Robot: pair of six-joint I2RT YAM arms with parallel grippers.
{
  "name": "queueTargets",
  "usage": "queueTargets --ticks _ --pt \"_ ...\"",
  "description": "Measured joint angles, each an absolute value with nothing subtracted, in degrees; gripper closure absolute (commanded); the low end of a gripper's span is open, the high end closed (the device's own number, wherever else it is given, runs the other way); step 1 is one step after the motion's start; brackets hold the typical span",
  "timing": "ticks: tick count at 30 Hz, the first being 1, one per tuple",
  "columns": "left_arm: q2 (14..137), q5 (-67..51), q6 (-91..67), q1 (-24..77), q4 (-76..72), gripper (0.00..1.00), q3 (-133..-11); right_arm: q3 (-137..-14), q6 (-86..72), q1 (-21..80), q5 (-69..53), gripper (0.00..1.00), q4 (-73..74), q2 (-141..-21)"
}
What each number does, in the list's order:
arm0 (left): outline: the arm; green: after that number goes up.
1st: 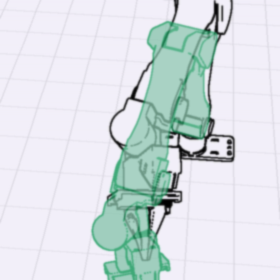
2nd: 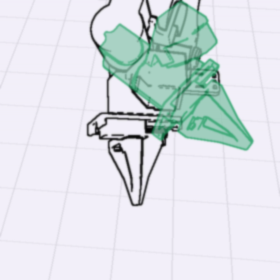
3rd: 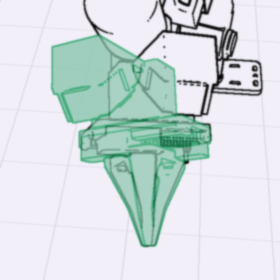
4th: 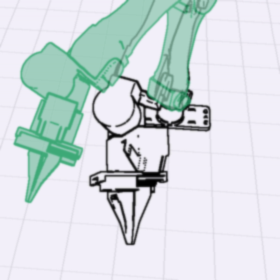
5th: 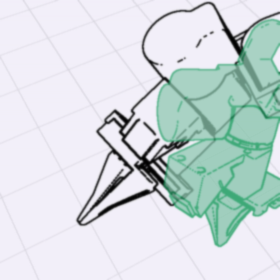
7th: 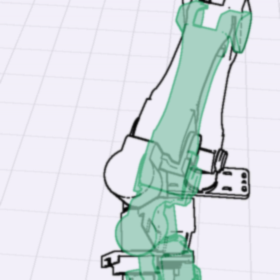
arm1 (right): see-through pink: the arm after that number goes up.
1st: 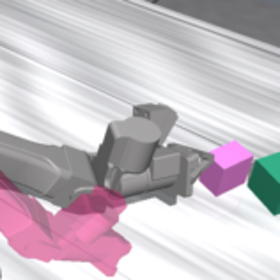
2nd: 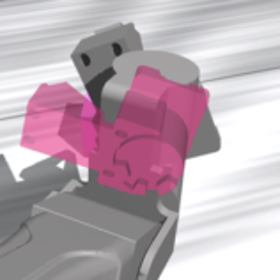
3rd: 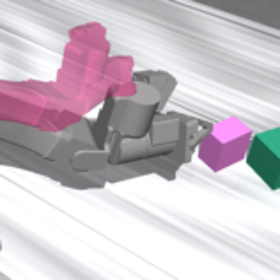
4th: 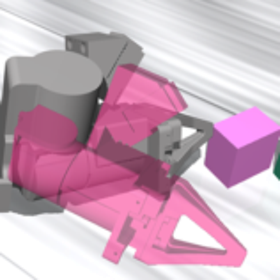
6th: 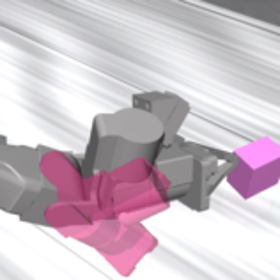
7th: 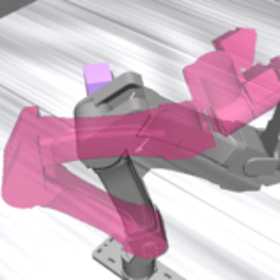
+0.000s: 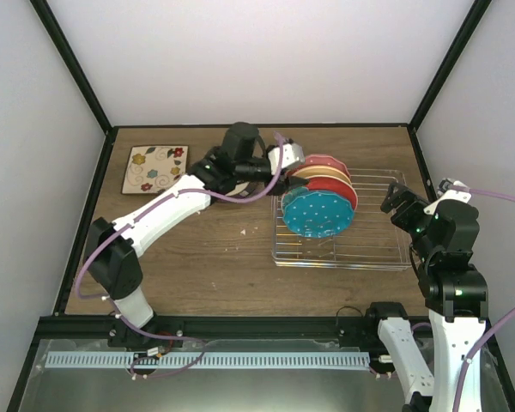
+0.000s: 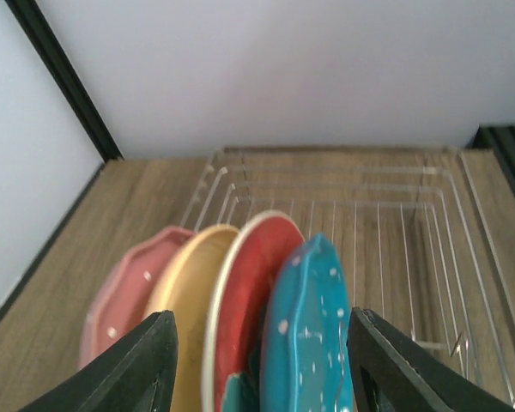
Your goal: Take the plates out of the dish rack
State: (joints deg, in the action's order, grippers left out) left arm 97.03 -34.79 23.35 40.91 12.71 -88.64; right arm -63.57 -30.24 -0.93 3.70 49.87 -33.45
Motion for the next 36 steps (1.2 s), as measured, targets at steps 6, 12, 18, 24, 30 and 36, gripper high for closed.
queueTargets --ticks 6,12,18,24,30,36 --pt "101.2 -30.8 31.2 44.5 15.7 0.46 -87.9 -63.6 -29.2 -0.9 3.7 0.0 50.0 -33.3" --pt "105.1 -28.6 34.8 47.1 16.9 0.46 -89.6 -63.6 -28.9 -0.9 4.0 0.0 50.9 -33.2" --pt "107.3 -27.0 37.1 47.9 17.7 0.45 -90.7 -63.6 -28.5 -0.9 4.7 0.0 51.8 -32.4" --pt "110.2 -25.0 38.9 48.3 17.3 0.45 -92.0 -64.3 -28.1 -0.9 5.7 0.0 53.6 -31.7" --pt "113.2 -23.4 39.4 48.4 16.8 0.56 -93.2 -65.0 -28.1 -0.9 6.3 0.0 55.2 -31.1" --pt "113.8 -22.1 39.2 48.5 16.1 0.86 -93.8 -65.1 -28.1 -0.9 7.1 0.0 56.1 -30.5"
